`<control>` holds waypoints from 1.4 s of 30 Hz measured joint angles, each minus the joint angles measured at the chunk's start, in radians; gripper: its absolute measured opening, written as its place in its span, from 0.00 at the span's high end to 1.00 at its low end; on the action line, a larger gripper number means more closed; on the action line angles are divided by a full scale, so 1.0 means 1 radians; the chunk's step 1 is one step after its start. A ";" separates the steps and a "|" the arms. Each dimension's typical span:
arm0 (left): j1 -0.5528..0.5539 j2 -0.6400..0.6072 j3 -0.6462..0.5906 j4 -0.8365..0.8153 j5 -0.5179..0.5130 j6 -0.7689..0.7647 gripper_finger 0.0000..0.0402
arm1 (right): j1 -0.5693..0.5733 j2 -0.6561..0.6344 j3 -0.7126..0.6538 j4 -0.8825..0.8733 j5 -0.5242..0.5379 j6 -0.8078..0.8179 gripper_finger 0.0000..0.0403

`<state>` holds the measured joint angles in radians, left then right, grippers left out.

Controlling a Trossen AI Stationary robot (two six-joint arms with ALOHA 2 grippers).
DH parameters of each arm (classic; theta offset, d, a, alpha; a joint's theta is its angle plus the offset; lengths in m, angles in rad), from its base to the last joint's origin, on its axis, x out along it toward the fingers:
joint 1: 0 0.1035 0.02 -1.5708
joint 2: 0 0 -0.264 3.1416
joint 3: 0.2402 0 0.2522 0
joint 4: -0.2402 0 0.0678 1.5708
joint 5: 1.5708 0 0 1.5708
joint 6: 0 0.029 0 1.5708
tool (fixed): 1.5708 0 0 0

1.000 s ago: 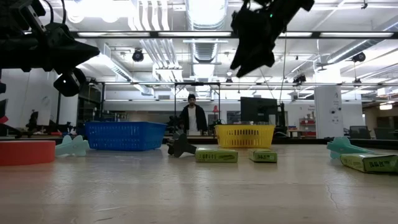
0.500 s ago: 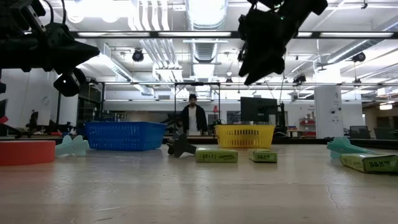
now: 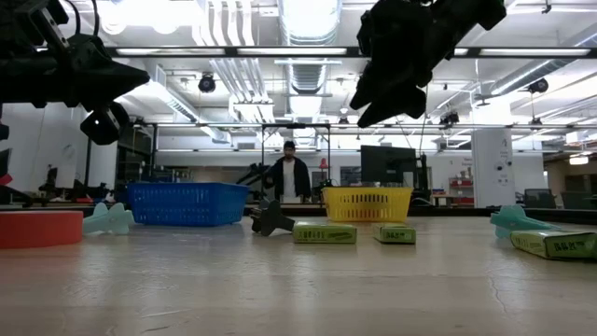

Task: Pick and place Stapler, Stapler remover, tape
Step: Put the right light blue staple remover into the green bin

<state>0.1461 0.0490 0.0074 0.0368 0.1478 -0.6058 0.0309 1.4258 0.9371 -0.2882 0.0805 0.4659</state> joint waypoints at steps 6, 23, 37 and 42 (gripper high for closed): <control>0.000 0.000 0.000 0.000 0.000 0.000 0.94 | 0.056 0.000 -0.013 0.043 0.004 0.039 0.44; 0.000 0.000 0.000 0.000 0.000 0.000 0.94 | 0.219 0.000 -0.015 0.072 0.211 0.110 0.45; 0.000 0.000 0.000 0.001 0.000 0.000 0.94 | 0.199 0.126 0.027 0.249 0.134 0.016 0.46; 0.000 0.001 0.000 0.003 0.001 0.000 0.94 | 0.196 0.202 0.075 0.232 0.120 -0.006 0.46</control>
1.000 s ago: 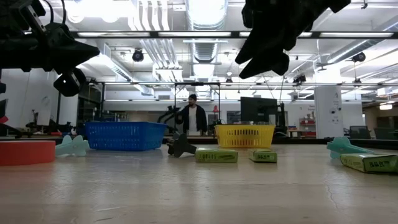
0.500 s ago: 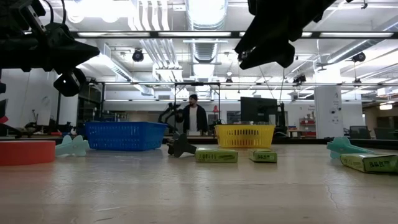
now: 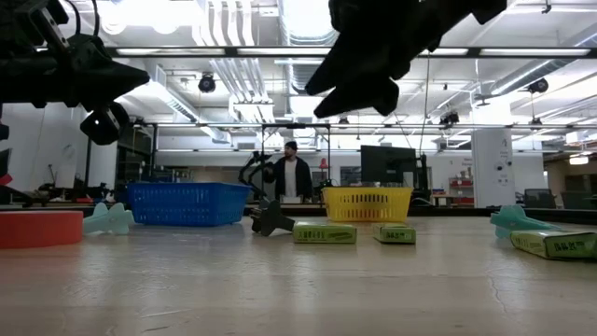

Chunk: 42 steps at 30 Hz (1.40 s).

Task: Pick and place Stapler, Stapler remover, tape
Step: Put the right light blue staple remover into the green bin

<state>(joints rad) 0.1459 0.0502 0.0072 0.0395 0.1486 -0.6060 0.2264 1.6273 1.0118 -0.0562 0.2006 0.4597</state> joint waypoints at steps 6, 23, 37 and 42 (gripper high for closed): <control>0.000 0.003 0.000 0.002 0.000 0.000 0.94 | 0.000 0.001 0.021 -0.191 -0.026 0.072 0.46; 0.000 0.009 0.000 0.002 0.000 0.000 0.94 | 0.012 -0.049 -0.099 -0.699 0.029 0.426 0.46; 0.000 0.010 0.000 0.002 0.000 0.000 0.94 | 0.029 -0.119 -0.154 -0.798 0.030 0.520 0.46; 0.000 0.011 0.000 0.002 0.000 0.000 0.94 | 0.068 -0.195 -0.177 -0.800 -0.011 0.619 0.46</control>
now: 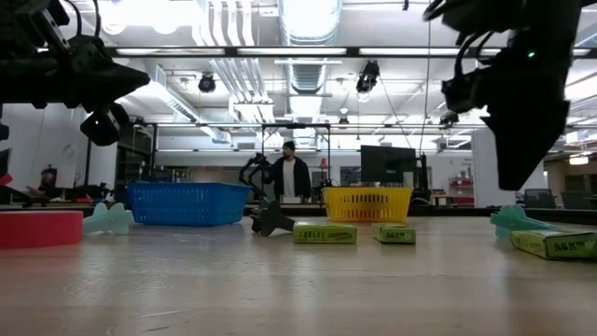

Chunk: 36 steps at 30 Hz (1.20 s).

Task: Pick and place Stapler, Stapler remover, tape
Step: Put the right light blue staple remover into the green bin

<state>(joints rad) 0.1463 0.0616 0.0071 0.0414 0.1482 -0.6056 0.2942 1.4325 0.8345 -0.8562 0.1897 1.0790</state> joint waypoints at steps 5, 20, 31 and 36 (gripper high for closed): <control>0.000 0.000 0.000 0.000 0.000 0.000 0.94 | 0.020 -0.037 -0.053 0.050 -0.005 0.068 0.46; 0.000 0.000 0.000 0.001 0.000 0.000 0.94 | 0.023 -0.037 -0.136 0.142 -0.011 0.091 0.52; 0.000 0.000 0.000 0.001 0.000 0.000 0.94 | 0.023 -0.037 -0.139 0.186 -0.008 0.070 0.69; 0.000 0.000 0.000 0.001 0.000 0.000 0.94 | 0.023 -0.036 -0.139 0.187 -0.008 0.066 0.77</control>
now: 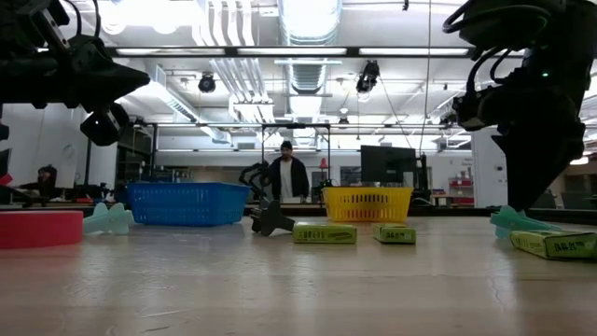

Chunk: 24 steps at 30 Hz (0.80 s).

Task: Pick and place Stapler, Stapler remover, tape
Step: Put the right light blue staple remover into the green bin

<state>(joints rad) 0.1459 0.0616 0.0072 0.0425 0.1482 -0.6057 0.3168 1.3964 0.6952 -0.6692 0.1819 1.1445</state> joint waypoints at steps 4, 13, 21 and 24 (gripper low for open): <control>0.000 0.000 0.000 0.000 0.000 0.000 0.94 | 0.000 0.000 0.000 0.003 0.000 -0.004 0.84; 0.000 0.000 0.000 0.000 0.000 0.000 0.94 | 0.000 0.001 -0.011 0.018 0.003 -0.013 0.95; 0.000 0.000 0.000 0.000 0.000 0.000 0.94 | -0.001 -0.002 -0.021 0.055 0.006 -0.046 0.98; 0.000 0.000 0.000 0.000 0.000 0.000 0.94 | -0.001 -0.003 -0.010 0.052 0.004 -0.066 0.98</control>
<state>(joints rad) 0.1459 0.0616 0.0072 0.0429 0.1482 -0.6060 0.3161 1.3938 0.6854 -0.6169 0.1864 1.0783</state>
